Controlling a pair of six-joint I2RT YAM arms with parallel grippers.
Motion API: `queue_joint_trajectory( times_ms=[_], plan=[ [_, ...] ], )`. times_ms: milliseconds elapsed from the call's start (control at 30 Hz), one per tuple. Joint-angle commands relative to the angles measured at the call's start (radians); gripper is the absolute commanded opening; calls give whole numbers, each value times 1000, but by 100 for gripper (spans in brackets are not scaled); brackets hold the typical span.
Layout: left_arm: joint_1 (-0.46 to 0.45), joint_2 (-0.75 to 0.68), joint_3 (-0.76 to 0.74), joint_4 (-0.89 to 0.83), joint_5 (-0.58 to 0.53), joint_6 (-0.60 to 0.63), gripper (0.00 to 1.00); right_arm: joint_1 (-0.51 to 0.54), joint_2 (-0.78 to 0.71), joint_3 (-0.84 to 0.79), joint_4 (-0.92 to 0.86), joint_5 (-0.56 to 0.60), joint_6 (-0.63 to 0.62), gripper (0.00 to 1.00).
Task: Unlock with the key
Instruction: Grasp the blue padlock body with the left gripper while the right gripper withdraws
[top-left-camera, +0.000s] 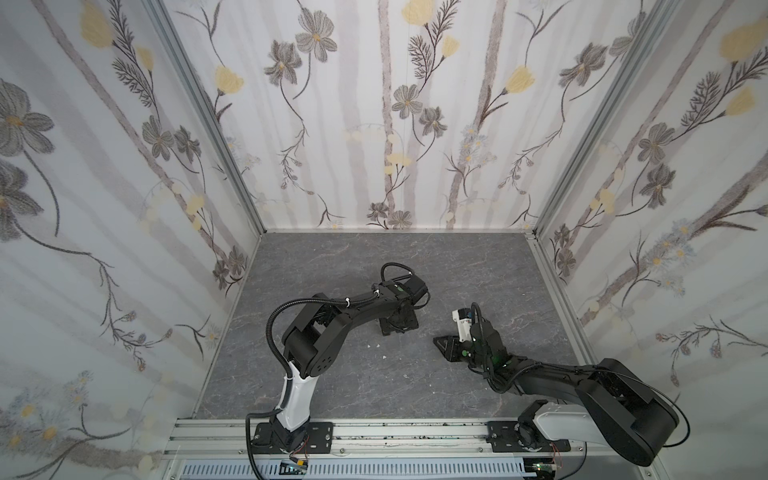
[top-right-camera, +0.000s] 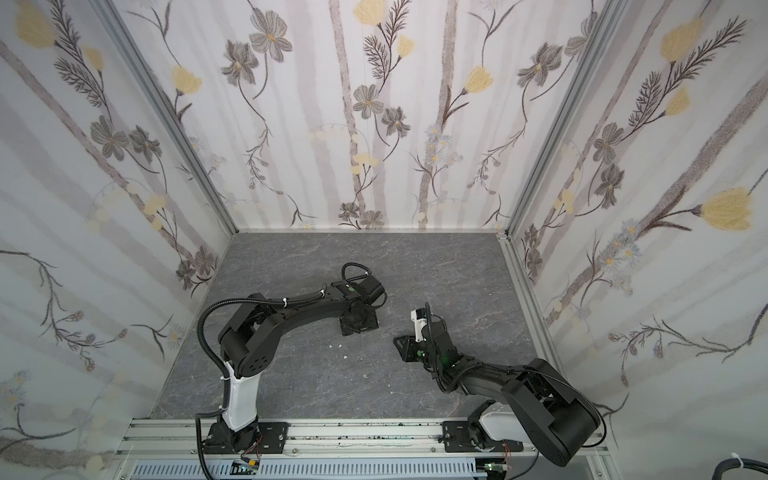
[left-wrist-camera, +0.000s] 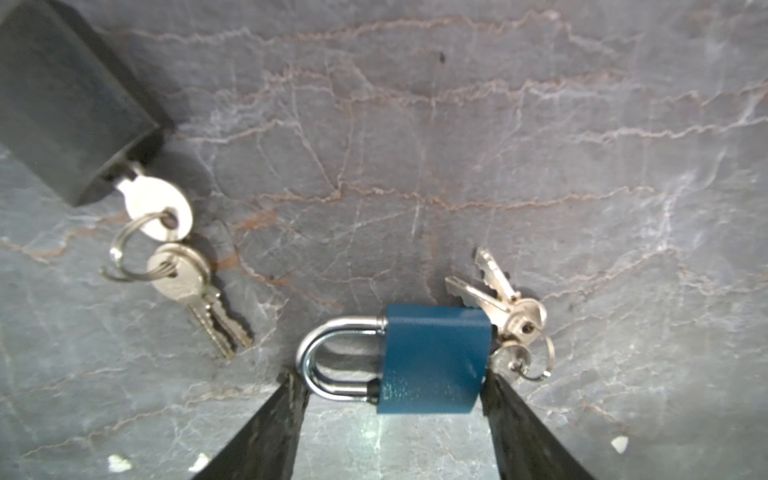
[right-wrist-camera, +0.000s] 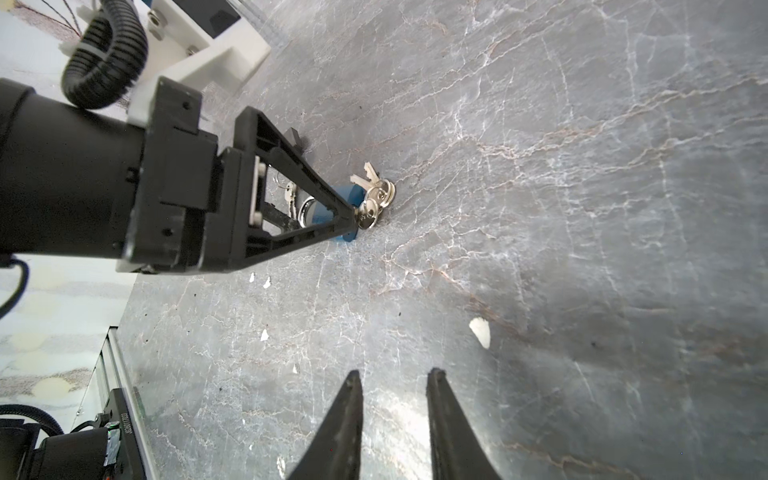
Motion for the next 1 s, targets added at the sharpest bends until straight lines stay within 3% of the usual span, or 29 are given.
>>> queue_joint_trajectory(
  times_ms=[0,233,467,967],
  plan=[
    [7,-7,5,56,-3,-39,70,-1,12,2,56,12,4,28],
    [17,13,21,105,13,-60,71,0,31,-8,78,8,12,27],
    [23,88,149,66,24,-46,71,-2,22,-26,72,20,12,27],
    [-23,254,388,-236,-31,-14,65,-6,25,-48,97,29,11,27]
  ],
)
